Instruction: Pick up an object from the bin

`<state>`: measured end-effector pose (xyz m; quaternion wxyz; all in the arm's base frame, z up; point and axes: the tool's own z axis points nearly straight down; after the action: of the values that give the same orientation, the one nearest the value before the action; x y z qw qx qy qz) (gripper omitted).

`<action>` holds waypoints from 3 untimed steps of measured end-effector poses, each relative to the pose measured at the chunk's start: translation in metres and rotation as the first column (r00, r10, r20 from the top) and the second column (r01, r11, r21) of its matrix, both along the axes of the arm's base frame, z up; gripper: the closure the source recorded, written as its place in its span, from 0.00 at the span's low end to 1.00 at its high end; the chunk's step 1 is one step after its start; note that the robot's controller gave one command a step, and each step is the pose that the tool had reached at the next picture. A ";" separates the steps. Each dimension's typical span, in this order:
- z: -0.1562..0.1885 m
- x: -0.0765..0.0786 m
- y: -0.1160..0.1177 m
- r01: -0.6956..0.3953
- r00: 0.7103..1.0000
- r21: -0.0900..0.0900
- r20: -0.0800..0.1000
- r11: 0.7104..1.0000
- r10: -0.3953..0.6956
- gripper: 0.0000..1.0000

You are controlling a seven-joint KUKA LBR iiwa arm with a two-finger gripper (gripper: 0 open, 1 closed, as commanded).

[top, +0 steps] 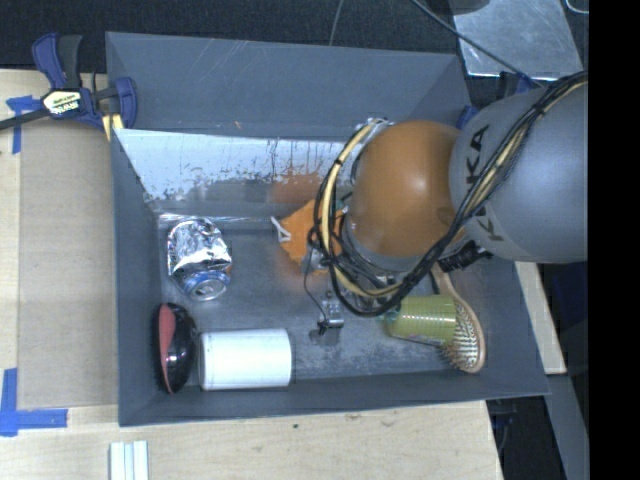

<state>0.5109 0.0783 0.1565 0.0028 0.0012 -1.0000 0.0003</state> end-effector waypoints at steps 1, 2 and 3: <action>0.063 0.049 -0.078 -0.039 0.999 -0.002 0.012 0.999 0.039 0.00; -0.023 0.107 -0.040 -0.207 0.978 -0.002 0.015 0.978 0.207 0.00; -0.019 0.108 -0.041 -0.202 0.979 -0.003 0.020 0.979 0.202 1.00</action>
Offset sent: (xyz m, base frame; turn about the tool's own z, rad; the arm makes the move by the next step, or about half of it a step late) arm 0.0457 -0.0727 0.0591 -0.0460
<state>0.6186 0.0371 0.1378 -0.0073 0.1029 -0.9947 0.0010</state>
